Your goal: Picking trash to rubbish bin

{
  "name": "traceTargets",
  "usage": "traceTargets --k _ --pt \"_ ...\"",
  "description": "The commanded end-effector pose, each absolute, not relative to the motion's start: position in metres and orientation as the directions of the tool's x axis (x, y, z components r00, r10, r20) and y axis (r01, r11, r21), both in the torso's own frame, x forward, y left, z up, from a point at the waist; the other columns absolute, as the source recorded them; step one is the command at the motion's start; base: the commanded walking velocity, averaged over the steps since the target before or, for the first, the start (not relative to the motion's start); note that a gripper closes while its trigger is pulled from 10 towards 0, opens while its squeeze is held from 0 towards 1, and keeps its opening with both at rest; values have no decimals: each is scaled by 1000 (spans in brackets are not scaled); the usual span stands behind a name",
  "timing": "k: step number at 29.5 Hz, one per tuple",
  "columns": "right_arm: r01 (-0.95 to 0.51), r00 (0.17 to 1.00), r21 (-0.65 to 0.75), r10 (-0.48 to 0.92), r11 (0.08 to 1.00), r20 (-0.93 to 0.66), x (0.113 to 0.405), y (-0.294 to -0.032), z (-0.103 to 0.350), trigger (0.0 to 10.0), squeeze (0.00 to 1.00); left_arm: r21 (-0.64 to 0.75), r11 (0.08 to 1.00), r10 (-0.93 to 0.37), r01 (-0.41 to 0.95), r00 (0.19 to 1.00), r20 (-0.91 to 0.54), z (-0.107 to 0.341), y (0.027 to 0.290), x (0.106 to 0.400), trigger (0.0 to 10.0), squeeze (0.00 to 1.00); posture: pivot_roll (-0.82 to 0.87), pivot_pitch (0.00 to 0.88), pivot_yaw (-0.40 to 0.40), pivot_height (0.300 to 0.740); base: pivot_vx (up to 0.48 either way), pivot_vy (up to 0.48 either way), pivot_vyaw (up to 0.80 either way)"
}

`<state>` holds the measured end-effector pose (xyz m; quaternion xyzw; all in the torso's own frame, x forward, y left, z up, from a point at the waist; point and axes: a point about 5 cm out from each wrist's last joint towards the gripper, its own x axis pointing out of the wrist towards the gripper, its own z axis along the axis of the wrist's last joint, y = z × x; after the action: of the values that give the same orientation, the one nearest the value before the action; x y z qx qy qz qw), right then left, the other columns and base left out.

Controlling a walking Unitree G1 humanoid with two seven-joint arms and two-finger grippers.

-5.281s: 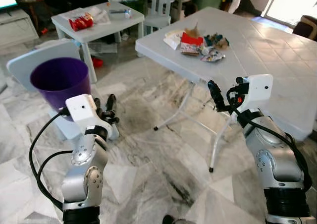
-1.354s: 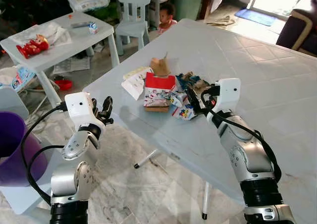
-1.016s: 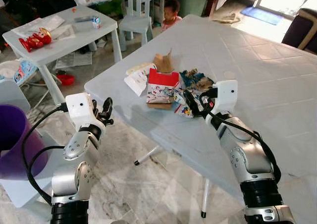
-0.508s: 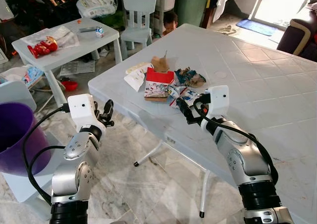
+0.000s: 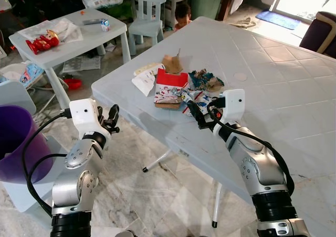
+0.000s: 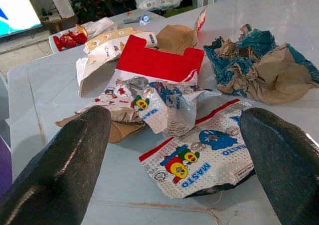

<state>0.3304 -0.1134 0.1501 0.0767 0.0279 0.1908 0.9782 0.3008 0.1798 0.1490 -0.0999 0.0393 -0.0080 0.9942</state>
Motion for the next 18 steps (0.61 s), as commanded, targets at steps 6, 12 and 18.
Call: traceTargets --k 6,12,18 --pt "-362 931 149 366 920 -1 331 -115 155 10000 0 -206 978 -40 31 998 -43 156 179 301 10000 0 106 106 -59 740 391 0 0" --pt "-360 931 148 365 921 -4 331 -116 154 10000 0 -207 978 -41 30 998 -45 156 179 301 10000 0 105 107 -57 740 389 0 0" --pt "-357 932 147 362 922 -4 330 -117 154 10000 0 -207 978 -43 32 998 -50 155 177 300 10000 0 102 106 -56 740 389 0 0"
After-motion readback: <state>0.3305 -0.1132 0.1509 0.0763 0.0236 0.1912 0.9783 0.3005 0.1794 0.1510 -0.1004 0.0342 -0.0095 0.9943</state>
